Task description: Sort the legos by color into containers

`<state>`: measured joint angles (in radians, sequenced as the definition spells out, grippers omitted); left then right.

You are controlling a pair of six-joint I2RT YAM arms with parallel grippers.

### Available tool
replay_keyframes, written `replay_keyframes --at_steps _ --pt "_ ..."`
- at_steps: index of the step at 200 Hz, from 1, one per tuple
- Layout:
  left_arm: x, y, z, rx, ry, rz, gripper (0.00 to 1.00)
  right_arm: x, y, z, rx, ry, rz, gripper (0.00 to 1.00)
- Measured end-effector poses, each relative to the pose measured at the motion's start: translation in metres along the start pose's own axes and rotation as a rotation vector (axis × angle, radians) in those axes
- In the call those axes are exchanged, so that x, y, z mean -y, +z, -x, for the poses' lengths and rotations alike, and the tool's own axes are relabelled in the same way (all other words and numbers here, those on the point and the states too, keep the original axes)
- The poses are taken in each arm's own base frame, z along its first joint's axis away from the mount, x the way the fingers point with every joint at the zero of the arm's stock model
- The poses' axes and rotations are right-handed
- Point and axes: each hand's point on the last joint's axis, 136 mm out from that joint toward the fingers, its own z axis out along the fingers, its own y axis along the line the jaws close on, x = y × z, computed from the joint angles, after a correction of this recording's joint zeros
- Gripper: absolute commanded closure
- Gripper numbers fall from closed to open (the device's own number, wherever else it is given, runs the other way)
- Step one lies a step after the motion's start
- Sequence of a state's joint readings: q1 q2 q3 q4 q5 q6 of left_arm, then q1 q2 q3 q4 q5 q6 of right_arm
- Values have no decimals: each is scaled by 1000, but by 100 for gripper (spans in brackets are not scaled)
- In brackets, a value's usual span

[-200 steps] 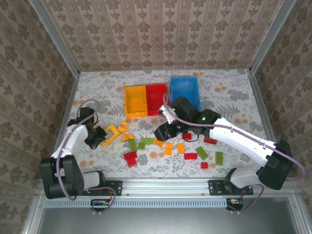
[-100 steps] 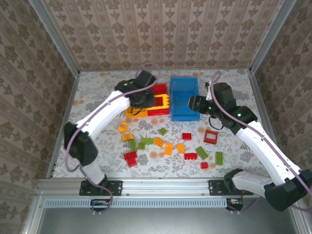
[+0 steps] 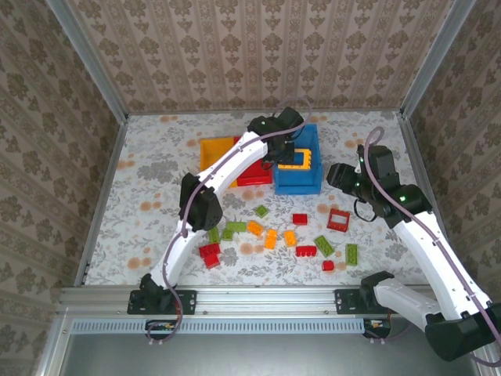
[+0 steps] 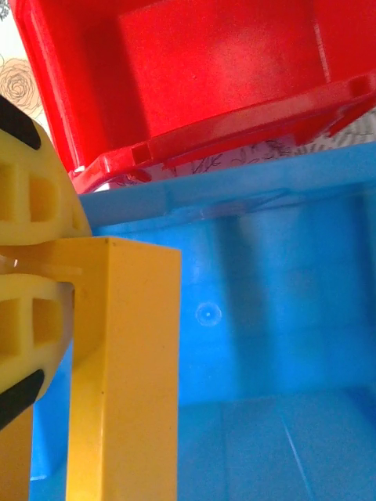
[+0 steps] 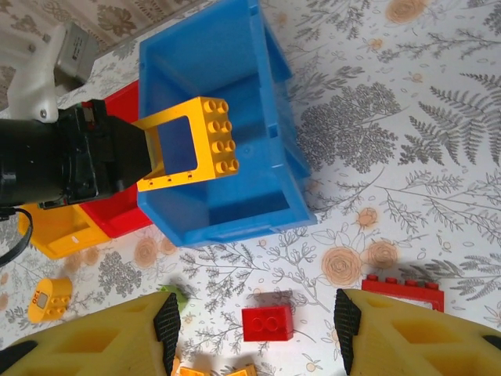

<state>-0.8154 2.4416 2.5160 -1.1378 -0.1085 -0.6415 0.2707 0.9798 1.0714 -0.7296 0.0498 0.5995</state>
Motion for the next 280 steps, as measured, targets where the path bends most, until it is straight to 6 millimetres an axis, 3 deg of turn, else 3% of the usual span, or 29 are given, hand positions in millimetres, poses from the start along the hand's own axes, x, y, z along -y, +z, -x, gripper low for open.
replay_keyframes --at_steps 51,121,181,253,280 --pt "10 4 -11 -20 -11 -11 99 14 3 -6 -16 26 -36 42" --pt "19 6 -25 -44 -60 -7 100 16 5 -10 -27 33 -39 42" --pt "17 19 -33 -74 -113 7 90 22 5 -17 -40 53 -45 42" --pt "19 26 -37 -91 -126 2 63 22 7 -20 -52 58 -37 41" --pt "20 26 -37 -94 -126 -5 63 22 8 -22 -59 61 -38 42"
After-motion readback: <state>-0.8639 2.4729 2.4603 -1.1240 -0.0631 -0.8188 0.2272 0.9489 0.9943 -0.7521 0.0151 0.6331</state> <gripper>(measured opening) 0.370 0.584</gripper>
